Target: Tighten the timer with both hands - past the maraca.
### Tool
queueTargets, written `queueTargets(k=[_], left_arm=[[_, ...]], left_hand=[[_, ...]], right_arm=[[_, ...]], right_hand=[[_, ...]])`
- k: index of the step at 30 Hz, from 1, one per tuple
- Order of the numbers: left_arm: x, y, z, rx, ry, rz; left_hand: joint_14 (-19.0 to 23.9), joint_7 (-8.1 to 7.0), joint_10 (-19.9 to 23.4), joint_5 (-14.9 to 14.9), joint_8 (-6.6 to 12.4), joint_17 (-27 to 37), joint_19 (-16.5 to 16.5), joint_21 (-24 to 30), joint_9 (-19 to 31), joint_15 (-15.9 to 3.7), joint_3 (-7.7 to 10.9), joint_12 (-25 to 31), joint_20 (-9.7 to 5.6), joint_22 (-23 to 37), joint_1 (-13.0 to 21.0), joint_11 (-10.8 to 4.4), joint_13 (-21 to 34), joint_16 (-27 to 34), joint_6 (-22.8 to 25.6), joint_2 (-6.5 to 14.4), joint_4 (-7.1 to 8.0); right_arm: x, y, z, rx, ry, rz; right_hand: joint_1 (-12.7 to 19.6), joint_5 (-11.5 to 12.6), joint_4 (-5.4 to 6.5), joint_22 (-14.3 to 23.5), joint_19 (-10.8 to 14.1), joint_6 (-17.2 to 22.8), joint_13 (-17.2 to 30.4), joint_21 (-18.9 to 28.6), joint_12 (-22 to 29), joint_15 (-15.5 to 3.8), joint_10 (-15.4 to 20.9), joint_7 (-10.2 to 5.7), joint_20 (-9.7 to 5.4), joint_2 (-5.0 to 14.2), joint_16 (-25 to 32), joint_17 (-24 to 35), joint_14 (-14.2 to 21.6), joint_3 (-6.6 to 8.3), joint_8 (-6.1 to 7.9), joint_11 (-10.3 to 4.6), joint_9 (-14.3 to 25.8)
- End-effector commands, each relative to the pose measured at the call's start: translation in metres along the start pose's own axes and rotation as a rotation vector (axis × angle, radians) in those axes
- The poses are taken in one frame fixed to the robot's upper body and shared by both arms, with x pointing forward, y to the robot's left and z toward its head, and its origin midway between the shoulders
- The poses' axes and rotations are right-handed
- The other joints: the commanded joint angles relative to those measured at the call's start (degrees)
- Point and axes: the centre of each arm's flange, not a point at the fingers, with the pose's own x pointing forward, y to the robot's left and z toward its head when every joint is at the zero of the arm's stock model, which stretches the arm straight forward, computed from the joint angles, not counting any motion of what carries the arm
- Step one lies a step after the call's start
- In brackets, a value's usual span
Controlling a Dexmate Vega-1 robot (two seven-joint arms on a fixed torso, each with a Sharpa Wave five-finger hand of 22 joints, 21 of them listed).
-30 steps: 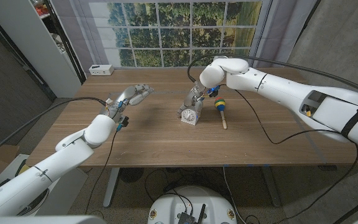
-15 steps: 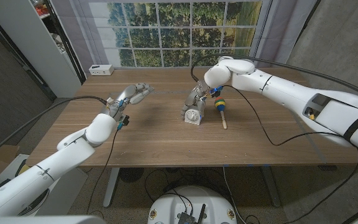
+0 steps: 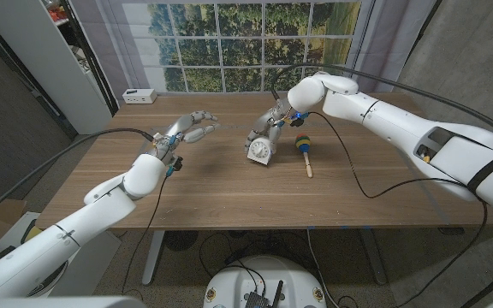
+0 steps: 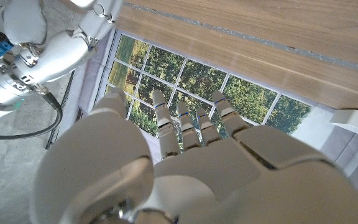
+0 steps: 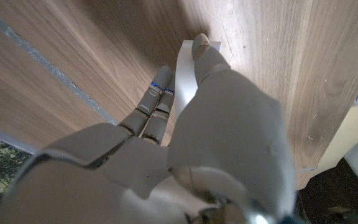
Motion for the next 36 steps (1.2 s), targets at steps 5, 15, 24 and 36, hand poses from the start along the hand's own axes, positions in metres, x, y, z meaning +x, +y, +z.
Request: queueTargets(k=[5, 15, 24, 36], left_arm=[[0.004, -0.002, 0.008, 0.084, -0.018, 0.043], [0.014, 0.0, 0.016, 0.144, -0.056, 0.033], [0.027, -0.006, 0.018, 0.133, -0.098, -0.024], [0.043, -0.018, 0.014, 0.057, -0.112, -0.013]], left_hand=[[0.6, -0.77, 0.2, 1.0, 0.09, 0.2, 0.8, 0.4, 0.1, -0.28, -0.2, 0.2, 0.04, 0.1, 1.2, -0.42, 0.4, 0.0, 0.6, -1.1, -1.32], [0.8, -5.19, -0.3, 3.2, 0.39, 0.3, 0.7, 0.2, 0.1, -0.31, -0.01, 0.1, 0.42, 0.1, 6.0, -0.77, 0.6, 0.0, 1.7, -1.9, -4.34], [0.0, -6.28, -1.0, 4.6, 1.19, 0.4, 0.0, -0.1, -0.3, -0.62, -0.63, -0.2, 0.01, 0.1, 7.6, -0.79, 0.7, -0.2, 4.8, -2.9, -5.21], [0.4, -5.76, 0.0, 7.0, 2.04, 0.8, -0.1, -0.1, -0.8, -0.84, -1.8, 0.3, -0.01, 0.1, 8.7, -1.05, 0.9, 0.3, 9.1, -3.2, -5.28]], right_arm=[[-0.012, -0.029, -0.044, 0.499, -0.056, -0.027], [-0.016, -0.035, -0.042, 0.611, -0.086, -0.055], [-0.021, -0.042, -0.035, 0.698, -0.117, -0.12], [-0.022, -0.042, -0.03, 0.747, -0.146, -0.152]], right_hand=[[-3.0, 0.1, 0.81, -0.1, 1.1, 1.5, 2.4, 1.0, 2.0, -10.27, 7.7, 0.32, -8.53, 0.64, -0.6, -0.5, 1.3, 0.39, 0.2, 6.41, 0.3], [-4.2, 0.2, 1.03, -0.3, 1.5, 1.6, 2.1, 1.3, 1.7, -10.16, 7.6, 0.52, -8.55, 0.17, -1.1, -0.9, 1.5, 0.3, 0.08, 7.66, 0.3], [-5.2, 0.4, 1.1, -0.5, 1.8, 2.1, 2.0, 1.4, 1.6, -10.16, 8.0, 1.64, -8.5, 0.18, -1.5, -1.1, 2.0, 0.56, 0.16, 8.69, 0.4], [-5.6, 0.6, 0.91, -0.5, 2.2, 2.1, 2.0, 1.5, 1.7, -10.2, 8.6, 2.08, -8.38, 0.27, -1.6, -1.1, 2.7, 0.96, 0.01, 9.48, 0.4]])
